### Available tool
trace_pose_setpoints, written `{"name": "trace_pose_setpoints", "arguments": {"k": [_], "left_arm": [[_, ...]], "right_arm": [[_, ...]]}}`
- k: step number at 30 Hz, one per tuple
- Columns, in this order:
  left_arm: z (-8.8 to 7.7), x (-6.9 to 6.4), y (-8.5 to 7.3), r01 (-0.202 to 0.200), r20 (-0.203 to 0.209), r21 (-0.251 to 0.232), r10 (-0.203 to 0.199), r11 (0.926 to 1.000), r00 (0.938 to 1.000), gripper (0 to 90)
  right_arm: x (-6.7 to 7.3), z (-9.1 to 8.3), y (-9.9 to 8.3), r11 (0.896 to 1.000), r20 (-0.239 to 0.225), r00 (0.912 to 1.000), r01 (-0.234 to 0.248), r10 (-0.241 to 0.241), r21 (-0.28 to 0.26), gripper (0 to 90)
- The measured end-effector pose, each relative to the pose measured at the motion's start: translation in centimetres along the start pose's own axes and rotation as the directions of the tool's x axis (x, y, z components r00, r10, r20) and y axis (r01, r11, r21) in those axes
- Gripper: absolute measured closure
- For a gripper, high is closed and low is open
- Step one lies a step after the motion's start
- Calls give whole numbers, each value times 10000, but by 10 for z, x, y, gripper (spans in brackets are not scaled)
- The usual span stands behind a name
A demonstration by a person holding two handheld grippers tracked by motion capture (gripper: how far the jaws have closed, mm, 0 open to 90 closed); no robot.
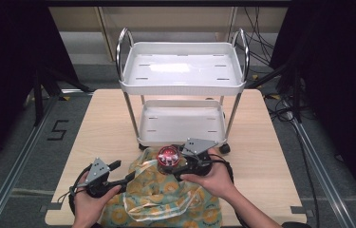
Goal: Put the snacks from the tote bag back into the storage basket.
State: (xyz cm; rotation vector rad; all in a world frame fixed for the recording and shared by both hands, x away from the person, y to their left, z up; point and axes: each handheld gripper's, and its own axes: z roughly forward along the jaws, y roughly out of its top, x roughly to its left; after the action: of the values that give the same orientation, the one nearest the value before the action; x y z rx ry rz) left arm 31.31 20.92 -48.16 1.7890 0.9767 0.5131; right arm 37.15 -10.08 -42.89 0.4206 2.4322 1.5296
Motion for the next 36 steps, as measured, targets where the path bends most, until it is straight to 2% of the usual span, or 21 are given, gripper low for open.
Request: {"name": "trace_pose_setpoints", "arguments": {"k": [2, 5, 10, 13, 18, 20, 22, 25, 28, 29, 31, 36], "left_arm": [[0, 0, 0, -20, -26, 22, 20, 10000, 10000, 290], [1, 0, 0, 56, 12, -41, -56, 10000, 10000, 290], [0, 0, 0, 1, 10, -14, -1, 10000, 10000, 290], [0, 0, 0, 10, 23, -28, -10, 10000, 10000, 290], [1, -1, 0, 80, 9, -68, -80, 9999, 10000, 290], [0, 1, 0, -89, 18, 31, 89, 10000, 10000, 290], [1, -1, 0, 86, 9, -62, -86, 9999, 10000, 290], [1, -1, 0, 79, 12, -67, -79, 9999, 10000, 290], [1, 0, 0, -82, 23, 14, 82, 10000, 10000, 290], [1, 0, 0, -80, 21, 18, 80, 10000, 10000, 290], [0, 0, 0, -7, -20, 14, 7, 10000, 10000, 290], [1, 0, 0, -84, -3, 13, 84, 10000, 10000, 290]], "right_arm": [[-1, 0, 1, 9999, 24, 9999, 141, -141, -50, 261], [0, 0, 1, 10000, 32, 10000, -29, 29, -11, 261], [-1, 1, 2, 10000, 36, 10000, -46, 46, -14, 261], [-2, 1, 3, 9999, 13, 9999, 100, -100, -26, 261], [-2, 3, 3, 10000, 33, 10000, -16, 16, -67, 261], [-2, 3, 4, 10000, 50, 10000, -24, 24, -63, 261], [-3, 3, 4, 10000, 51, 10000, 16, -15, -81, 261], [-3, 4, 5, 10000, 74, 10000, 49, -49, -78, 261], [-4, 4, 6, 10000, -19, 10000, 58, -58, 2, 261], [-5, 5, 6, 9997, 122, 9997, 205, -204, -112, 261], [-4, 4, 6, 9999, 45, 9999, -106, 106, 47, 261], [-5, 6, 7, 10000, 50, 10000, -21, 21, -59, 261]]}}
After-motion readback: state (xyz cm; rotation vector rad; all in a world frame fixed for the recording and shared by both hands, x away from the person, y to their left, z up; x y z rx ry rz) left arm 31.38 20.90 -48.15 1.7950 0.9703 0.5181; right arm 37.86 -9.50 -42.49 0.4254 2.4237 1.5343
